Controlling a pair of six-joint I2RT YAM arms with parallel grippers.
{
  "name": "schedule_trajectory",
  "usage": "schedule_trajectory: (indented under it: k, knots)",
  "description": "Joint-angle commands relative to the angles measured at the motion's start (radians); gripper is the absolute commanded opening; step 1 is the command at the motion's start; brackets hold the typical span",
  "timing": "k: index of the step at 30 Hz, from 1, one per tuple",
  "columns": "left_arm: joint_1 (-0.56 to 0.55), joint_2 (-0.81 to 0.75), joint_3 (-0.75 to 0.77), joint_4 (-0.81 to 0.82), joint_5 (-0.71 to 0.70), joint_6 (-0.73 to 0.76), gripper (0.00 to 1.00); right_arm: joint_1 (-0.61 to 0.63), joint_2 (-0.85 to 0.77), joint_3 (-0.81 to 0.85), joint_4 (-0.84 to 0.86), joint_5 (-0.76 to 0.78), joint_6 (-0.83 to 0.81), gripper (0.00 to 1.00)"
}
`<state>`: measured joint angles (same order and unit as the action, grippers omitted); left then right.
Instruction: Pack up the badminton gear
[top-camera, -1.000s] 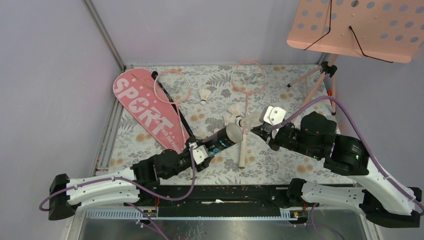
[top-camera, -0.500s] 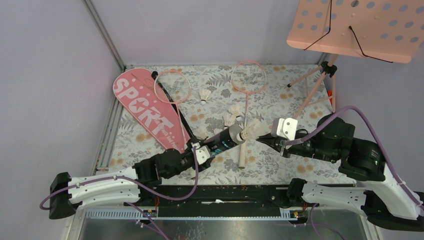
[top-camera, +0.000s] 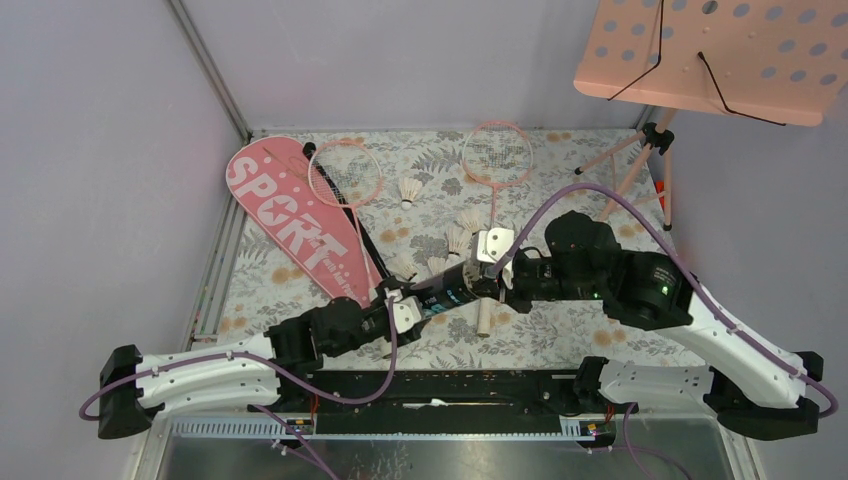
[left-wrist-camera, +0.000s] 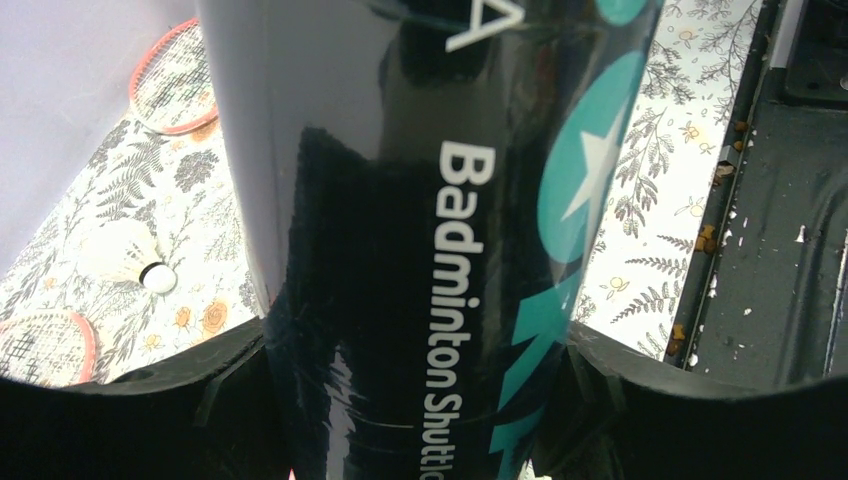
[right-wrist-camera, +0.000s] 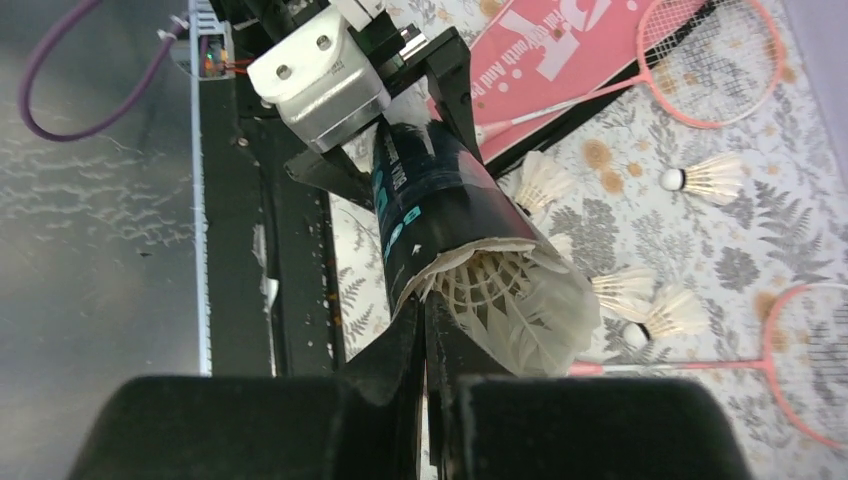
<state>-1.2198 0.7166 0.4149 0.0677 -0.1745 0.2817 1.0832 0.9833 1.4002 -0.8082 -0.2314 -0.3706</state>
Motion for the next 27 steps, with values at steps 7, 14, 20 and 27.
schedule_trajectory:
  k: [7, 14, 20, 27]
  knots:
    - [-0.001, -0.021, 0.002, -0.010, 0.145, -0.026, 0.17, 0.005, -0.012, -0.101, 0.188, -0.127, 0.224, 0.00]
    - [-0.001, -0.060, -0.015, -0.009, 0.194, -0.023, 0.17, 0.005, 0.096, -0.118, 0.231, -0.199, 0.281, 0.00]
    - [-0.001, -0.100, -0.030, -0.005, 0.178, -0.027, 0.17, 0.004, 0.128, -0.030, 0.159, -0.107, 0.323, 0.26]
    - [-0.001, -0.115, -0.031, 0.010, 0.038, -0.061, 0.16, 0.004, 0.008, 0.101, 0.083, 0.013, 0.327, 0.60]
